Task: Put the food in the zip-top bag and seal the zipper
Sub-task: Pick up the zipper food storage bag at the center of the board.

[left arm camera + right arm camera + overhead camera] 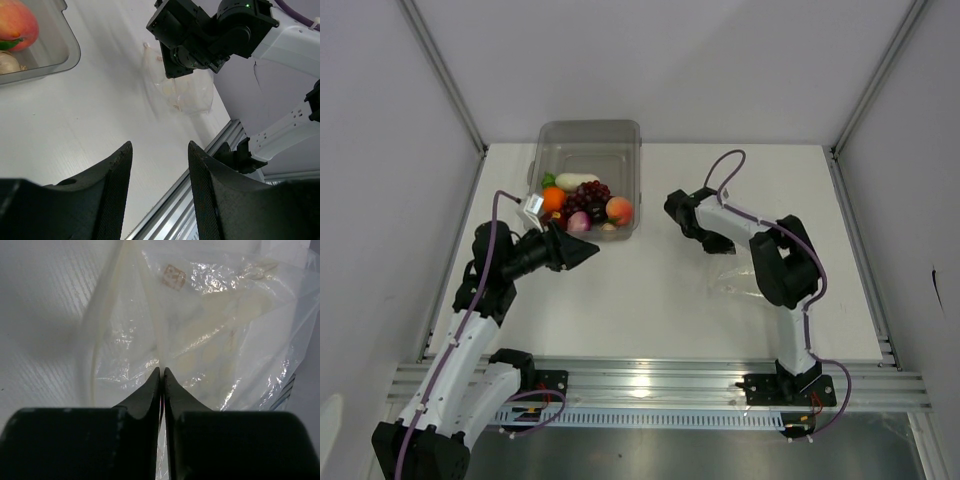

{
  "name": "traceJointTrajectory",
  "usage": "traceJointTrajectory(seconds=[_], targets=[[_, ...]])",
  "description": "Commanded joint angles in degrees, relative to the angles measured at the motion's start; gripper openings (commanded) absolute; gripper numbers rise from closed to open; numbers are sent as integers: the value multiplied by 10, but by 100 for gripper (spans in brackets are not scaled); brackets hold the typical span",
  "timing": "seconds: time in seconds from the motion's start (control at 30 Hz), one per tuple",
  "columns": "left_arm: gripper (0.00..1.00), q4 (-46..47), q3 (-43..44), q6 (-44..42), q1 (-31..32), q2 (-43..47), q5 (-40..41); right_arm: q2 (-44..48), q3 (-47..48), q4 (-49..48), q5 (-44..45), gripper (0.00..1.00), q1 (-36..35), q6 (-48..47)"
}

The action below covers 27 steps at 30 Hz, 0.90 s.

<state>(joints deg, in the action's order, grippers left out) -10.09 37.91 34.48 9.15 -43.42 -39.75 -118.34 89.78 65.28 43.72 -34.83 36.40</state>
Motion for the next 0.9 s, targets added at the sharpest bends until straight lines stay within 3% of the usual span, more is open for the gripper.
traceJointTrajectory(seconds=[0.0, 0.03, 0.23, 0.37, 0.63, 0.87], targets=[[51, 16, -1, -6, 4, -3, -20, 33, 2, -13, 5, 5, -9, 12], [51, 16, 1, -10, 5, -5, -28, 36, 7, -10, 4, 0, -10, 12], [48, 16, 15, -24, 47, -25, -34, 117, 12, -65, -98, 0, -40, -43], [48, 34, 18, 10, 98, -47, -18, 198, -17, -124, -164, 0, -75, -82], [50, 84, 20, 109, 178, -133, 31, 404, -199, -296, -261, 0, -121, -106], [54, 141, 34, 157, 263, -191, 75, 486, -267, -300, -258, 0, -135, -93]])
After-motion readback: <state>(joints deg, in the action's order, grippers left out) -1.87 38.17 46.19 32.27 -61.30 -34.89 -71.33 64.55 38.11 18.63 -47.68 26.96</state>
